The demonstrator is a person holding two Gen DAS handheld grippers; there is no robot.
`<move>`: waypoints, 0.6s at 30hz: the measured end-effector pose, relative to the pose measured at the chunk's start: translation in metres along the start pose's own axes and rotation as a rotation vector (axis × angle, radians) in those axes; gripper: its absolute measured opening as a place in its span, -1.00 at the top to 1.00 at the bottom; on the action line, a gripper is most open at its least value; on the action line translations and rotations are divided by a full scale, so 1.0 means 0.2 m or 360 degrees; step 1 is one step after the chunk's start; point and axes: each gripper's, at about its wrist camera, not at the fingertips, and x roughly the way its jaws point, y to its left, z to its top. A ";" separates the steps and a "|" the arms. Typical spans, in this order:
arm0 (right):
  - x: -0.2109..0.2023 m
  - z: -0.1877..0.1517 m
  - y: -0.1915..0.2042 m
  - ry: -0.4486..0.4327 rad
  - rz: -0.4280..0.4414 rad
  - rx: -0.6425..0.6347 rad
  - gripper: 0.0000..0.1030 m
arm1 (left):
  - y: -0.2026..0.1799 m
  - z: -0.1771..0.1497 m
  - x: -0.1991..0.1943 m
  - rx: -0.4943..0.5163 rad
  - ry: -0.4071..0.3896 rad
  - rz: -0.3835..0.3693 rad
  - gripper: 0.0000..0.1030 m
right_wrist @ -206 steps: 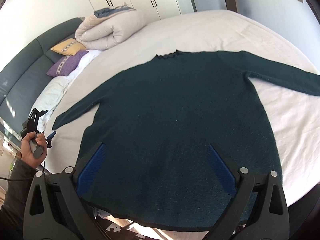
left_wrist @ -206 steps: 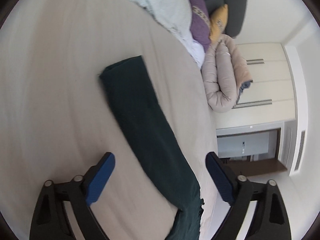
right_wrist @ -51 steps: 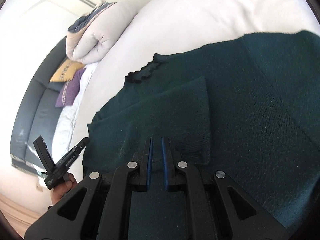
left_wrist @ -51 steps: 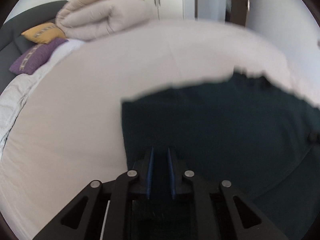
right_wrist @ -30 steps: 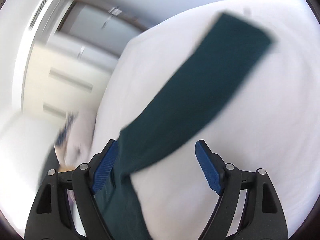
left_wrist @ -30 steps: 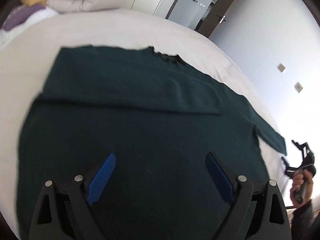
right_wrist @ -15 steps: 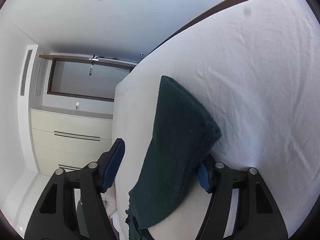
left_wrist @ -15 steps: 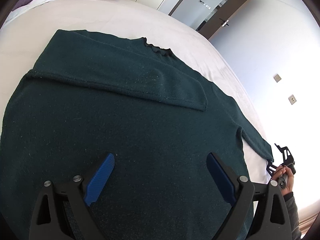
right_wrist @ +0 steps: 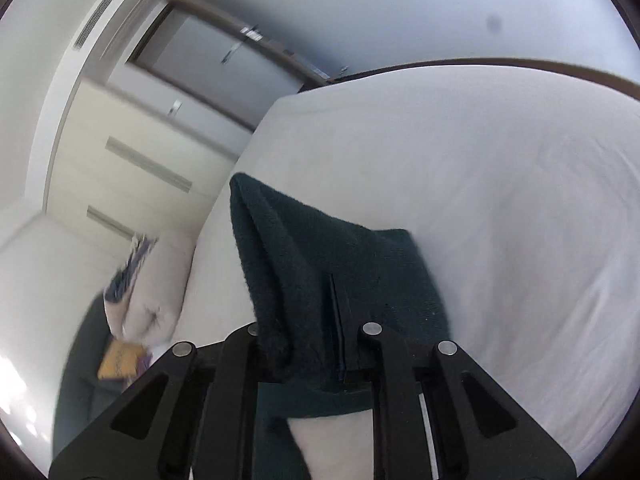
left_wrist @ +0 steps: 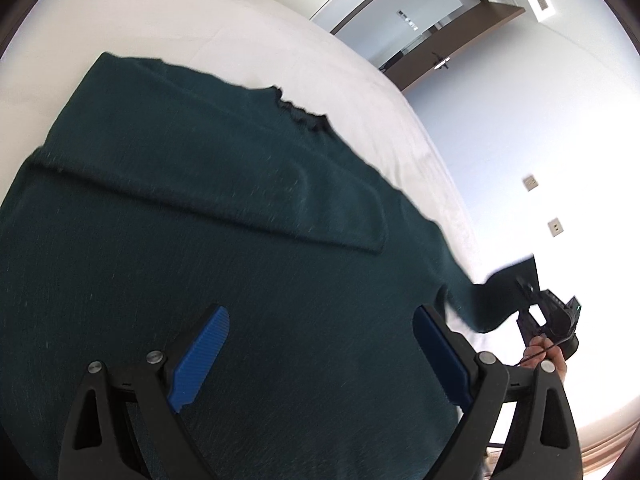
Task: Fold small clothes
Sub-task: 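Grasp the other sleeve with the right tool and lay it across the body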
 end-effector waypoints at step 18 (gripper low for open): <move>0.89 -1.36 0.71 0.0767 0.0045 -0.0778 0.64 | 0.03 0.17 0.40 -0.0332 0.0279 -0.0308 -0.85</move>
